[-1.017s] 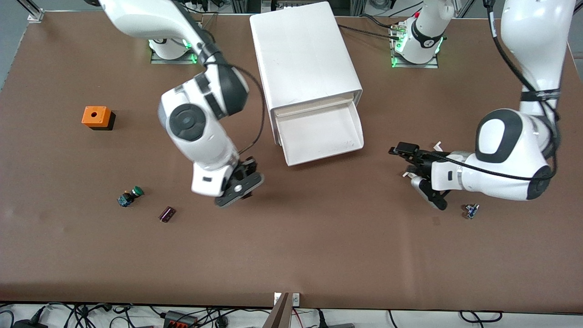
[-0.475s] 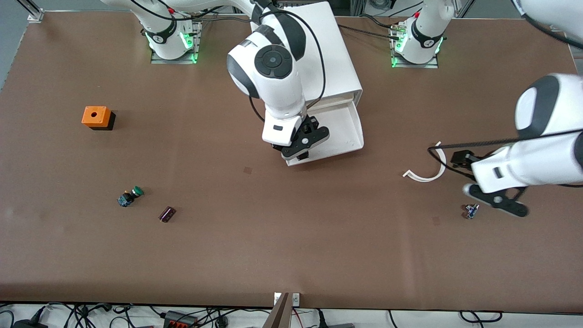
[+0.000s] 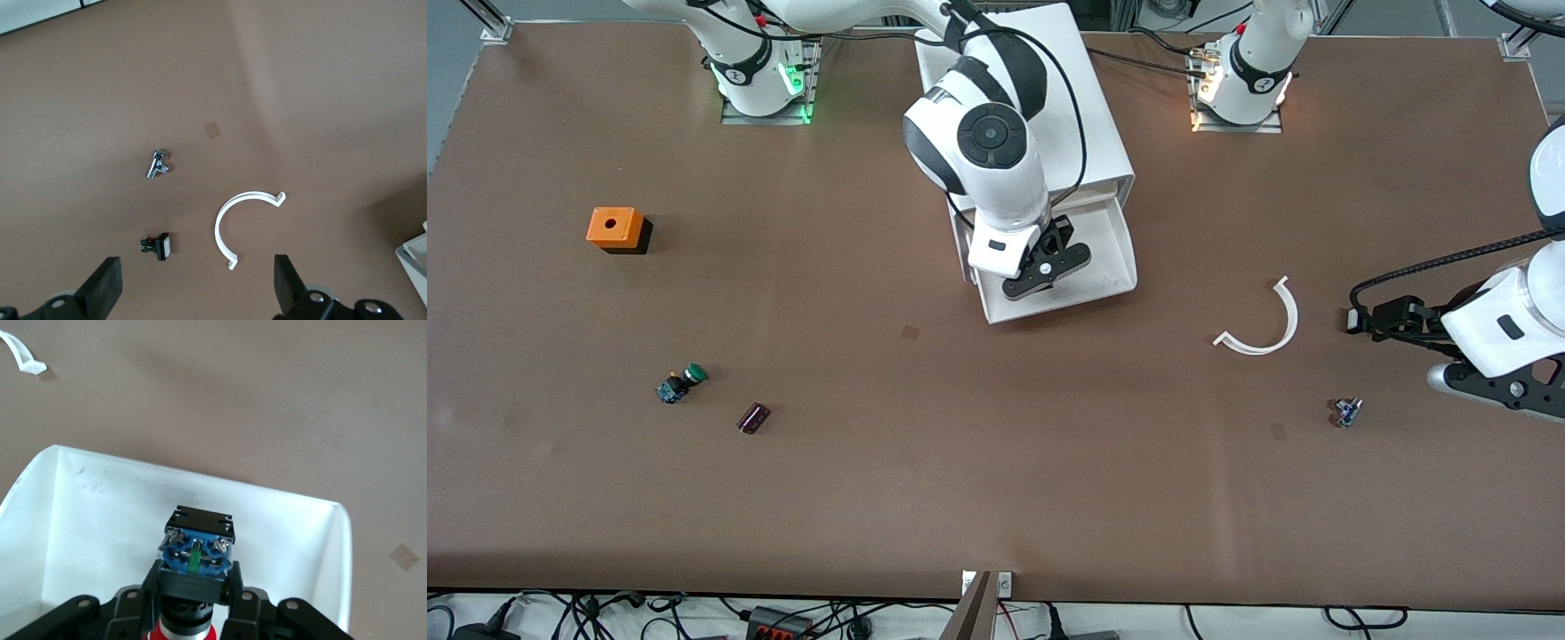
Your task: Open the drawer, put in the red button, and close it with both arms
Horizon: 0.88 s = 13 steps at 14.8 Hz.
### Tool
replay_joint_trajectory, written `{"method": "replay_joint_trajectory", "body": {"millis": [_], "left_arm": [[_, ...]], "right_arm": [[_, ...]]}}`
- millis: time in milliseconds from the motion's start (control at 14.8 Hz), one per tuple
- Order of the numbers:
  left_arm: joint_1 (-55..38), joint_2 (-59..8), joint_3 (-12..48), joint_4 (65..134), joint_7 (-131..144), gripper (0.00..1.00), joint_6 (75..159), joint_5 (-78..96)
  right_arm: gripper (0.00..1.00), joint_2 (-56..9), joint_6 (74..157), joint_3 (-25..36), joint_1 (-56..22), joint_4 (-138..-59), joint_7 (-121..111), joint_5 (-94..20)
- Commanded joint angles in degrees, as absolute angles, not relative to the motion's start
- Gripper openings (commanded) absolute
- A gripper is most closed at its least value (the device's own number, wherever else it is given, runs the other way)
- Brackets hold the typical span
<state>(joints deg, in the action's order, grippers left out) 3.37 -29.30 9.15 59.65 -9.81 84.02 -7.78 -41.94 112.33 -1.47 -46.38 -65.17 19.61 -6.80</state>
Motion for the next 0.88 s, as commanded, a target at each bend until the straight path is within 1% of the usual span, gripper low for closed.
{"method": "replay_joint_trajectory", "body": {"millis": [0, 475, 542, 610, 814], "left_arm": [[3.0, -29.8, 9.8, 58.4, -7.4, 1.00, 83.0, -8.9], [3.1, -29.7, 9.7, 58.4, -7.5, 1.00, 83.0, -8.8], [3.1, -29.8, 9.7, 58.4, -7.4, 1.00, 83.0, -8.8], [3.1, -29.7, 9.7, 58.4, -7.4, 1.00, 83.0, -8.8], [3.1, -29.7, 9.7, 58.4, -7.5, 1.00, 82.9, -8.8]], "right_arm": [[0.00, -43.6, 111.0, -1.1, -47.7, -63.6, 21.0, -6.8], [0.00, -45.4, 110.9, -1.1, -48.8, -64.2, 20.9, -4.7], [0.37, -45.4, 110.9, -1.1, -48.9, -64.5, 21.0, -4.5], [0.99, -45.4, 110.9, -1.1, -48.8, -64.4, 21.0, -4.4], [1.00, -44.7, 109.2, -0.5, -48.7, -63.2, 23.6, -4.7]]}}
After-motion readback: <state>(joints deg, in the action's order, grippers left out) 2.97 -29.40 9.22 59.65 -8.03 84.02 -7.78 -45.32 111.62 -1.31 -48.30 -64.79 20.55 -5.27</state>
